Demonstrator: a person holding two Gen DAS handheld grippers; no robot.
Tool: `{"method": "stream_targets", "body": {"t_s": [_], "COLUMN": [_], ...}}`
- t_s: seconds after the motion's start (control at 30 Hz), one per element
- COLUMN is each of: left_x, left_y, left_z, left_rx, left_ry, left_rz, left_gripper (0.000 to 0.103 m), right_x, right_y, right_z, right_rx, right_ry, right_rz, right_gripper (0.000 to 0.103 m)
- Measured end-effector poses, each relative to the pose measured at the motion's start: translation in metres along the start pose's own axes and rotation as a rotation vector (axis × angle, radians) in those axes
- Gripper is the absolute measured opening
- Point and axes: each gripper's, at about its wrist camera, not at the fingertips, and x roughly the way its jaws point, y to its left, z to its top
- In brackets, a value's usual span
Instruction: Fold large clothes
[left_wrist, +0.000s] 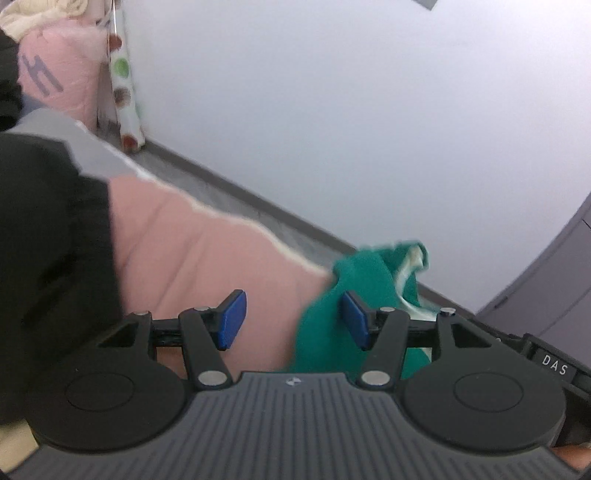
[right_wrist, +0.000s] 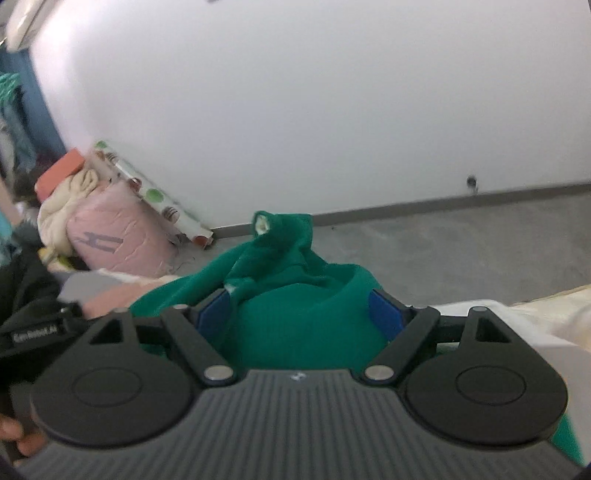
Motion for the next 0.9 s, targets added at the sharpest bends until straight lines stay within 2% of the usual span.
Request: {"method": "stream_targets", "body": {"t_s": [0.13, 0.27, 0.33, 0.4, 0.43, 0.47, 0.53, 0.57, 0.6, 0.7, 0.9], "left_x": [0.029, 0.048, 0.054, 0.058, 0.058, 0.058, 0.054, 0.05, 0.043, 0.026, -0.038], "left_y": [-0.004, -0.014, -0.019, -0.025, -0.029, -0.033, -0.043, -0.042, -0.043, -0.05, -0.06], "left_z": [0.002, -0.001, -0.001, 0.001, 0.002, 0.003, 0.004, 0.008, 0.009, 0.013, 0.022], "left_rx": [0.021, 0.061, 0.088, 0.116, 0.127, 0.144, 0.207, 0.216, 0.218, 0.219, 0.261], "left_ry": [0.012, 0.045, 0.069, 0.098, 0.103, 0.108, 0.11, 0.109, 0.105, 0.077, 0.033], "left_rz": [-0.069, -0.126, -0.128, -0.117, -0.103, -0.091, -0.047, -0.038, -0.035, -0.03, -0.008], "left_gripper": [0.063, 0.061, 0.052, 0.03, 0.023, 0.017, 0.014, 0.013, 0.012, 0.012, 0.011], "right_x": [0.032, 0.05, 0.056, 0.059, 0.06, 0.06, 0.057, 0.052, 0.048, 0.027, -0.031], "right_y": [-0.014, -0.015, -0.01, -0.005, -0.001, 0.003, 0.014, 0.017, 0.018, 0.03, 0.051], "right_z": [-0.002, -0.002, 0.001, 0.004, 0.005, 0.005, 0.007, 0.01, 0.014, 0.02, 0.026], "right_rx": [0.103, 0.111, 0.107, 0.082, 0.062, 0.039, -0.017, -0.033, -0.042, -0.104, -0.225], "right_ry": [0.036, 0.108, 0.155, 0.192, 0.204, 0.213, 0.223, 0.216, 0.211, 0.173, 0.037], "right_rz": [0.038, 0.074, 0.081, 0.073, 0.058, 0.046, 0.027, 0.01, -0.006, -0.027, 0.013], "right_gripper": [0.085, 0.087, 0.087, 0.087, 0.086, 0.08, 0.061, 0.044, 0.034, 0.027, 0.023]}}
